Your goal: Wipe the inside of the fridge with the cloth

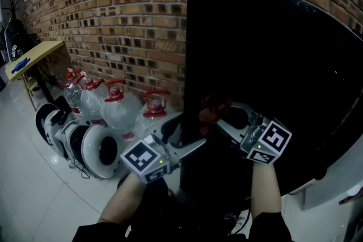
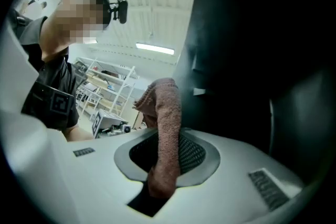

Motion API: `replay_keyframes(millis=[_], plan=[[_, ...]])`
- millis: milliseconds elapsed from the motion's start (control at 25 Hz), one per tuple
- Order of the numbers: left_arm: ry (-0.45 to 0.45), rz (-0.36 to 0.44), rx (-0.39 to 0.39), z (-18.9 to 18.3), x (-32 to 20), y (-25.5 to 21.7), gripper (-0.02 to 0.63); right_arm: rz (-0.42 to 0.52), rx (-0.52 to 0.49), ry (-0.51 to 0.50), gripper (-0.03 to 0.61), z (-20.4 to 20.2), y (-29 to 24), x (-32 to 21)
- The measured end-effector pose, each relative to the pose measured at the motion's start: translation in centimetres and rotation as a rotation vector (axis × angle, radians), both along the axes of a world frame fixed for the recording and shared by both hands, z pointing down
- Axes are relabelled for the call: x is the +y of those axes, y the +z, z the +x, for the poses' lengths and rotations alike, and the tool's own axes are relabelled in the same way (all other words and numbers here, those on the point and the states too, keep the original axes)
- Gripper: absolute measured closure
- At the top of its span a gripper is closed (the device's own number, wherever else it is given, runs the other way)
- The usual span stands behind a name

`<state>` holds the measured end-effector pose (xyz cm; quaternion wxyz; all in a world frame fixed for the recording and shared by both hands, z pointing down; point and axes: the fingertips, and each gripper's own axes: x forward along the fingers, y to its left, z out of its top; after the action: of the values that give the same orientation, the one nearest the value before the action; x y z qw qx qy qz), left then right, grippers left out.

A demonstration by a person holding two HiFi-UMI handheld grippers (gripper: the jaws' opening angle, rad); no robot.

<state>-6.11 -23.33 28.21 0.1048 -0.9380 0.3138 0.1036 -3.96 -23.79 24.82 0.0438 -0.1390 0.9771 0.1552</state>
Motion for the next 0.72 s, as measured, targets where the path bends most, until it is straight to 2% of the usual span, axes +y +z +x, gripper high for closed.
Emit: replay_keyframes(millis=[120,280,480,600,720], plan=[[0.023,0.051,-0.034,0.1,0.7,0.5,0.201,-0.010,0.001,-0.009,0.500,-1.0,0.2,0.0],[0.042,0.057,-0.029,0.0,0.9,0.8,0.201,-0.047,-0.048,0.001,0.500,-0.7,0.3,-1.3],[0.033,0.065,-0.051,0.1,0.7,1.2,0.201,-0.062,-0.082,0.074,0.499,0.1,0.6,-4.1],[0.020,0.067,-0.055,0.1,0.4,1.2,0.210,-0.064,-0.089,0.125,0.499,0.7,0.7,-5.9],[-0.018,0.058,-0.037,-0.4,-0.4,1.0,0.260,-0.069,-0.077,0.203,0.500,1.3,1.2,-8.3]])
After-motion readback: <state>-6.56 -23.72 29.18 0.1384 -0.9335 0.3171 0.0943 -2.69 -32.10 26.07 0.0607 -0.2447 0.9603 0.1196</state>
